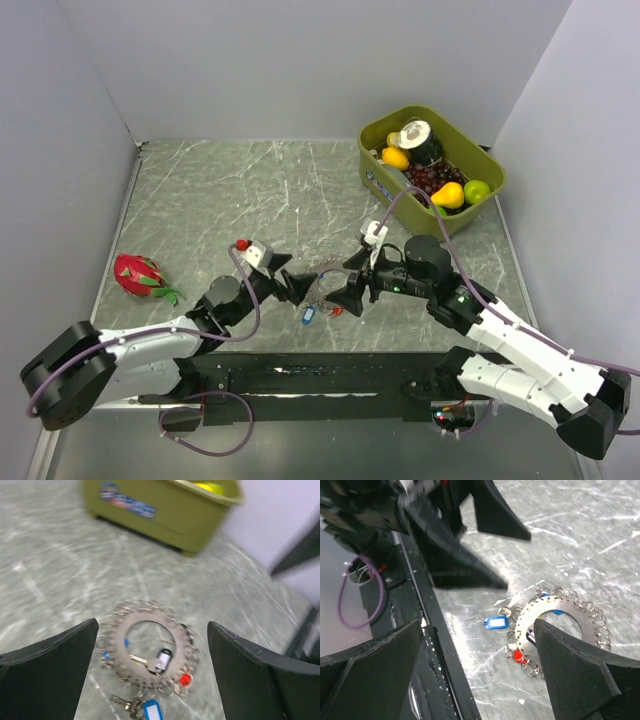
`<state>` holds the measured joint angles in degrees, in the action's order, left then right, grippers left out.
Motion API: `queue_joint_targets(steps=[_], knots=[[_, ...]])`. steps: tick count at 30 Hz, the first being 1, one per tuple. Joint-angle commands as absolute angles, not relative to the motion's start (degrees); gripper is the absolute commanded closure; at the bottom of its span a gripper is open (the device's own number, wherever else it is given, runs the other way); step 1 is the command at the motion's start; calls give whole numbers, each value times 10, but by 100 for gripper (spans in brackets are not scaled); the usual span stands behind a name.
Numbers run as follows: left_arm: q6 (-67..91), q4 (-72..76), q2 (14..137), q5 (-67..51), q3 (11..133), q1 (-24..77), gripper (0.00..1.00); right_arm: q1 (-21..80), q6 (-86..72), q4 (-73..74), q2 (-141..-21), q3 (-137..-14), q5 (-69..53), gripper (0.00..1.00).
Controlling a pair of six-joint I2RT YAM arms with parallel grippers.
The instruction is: Put the keys on the keyring
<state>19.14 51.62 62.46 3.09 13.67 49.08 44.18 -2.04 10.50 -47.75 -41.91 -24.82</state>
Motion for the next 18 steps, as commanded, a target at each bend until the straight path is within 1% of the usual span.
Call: queue_joint_targets(steps=[1,3,4,5,9,15,18], knots=[[255,335,592,210,198,491,4,430,-61,73,-494,-425,-203,0],[271,276,586,246,217,490,4,401,-86,62,-504,-412,-196,0],[281,259,584,291,223,491,4,387,-113,59,-507,-407,-196,0],[307,215,584,310,238,491,4,374,-126,59,-511,-398,-193,0],[341,137,557,381,265,490,4,296,-179,74,-501,-374,-150,0],[347,92,516,440,282,491,4,233,-184,76,-436,-337,-87,0],[328,84,520,460,294,491,4,216,-171,71,-412,-328,-20,0]])
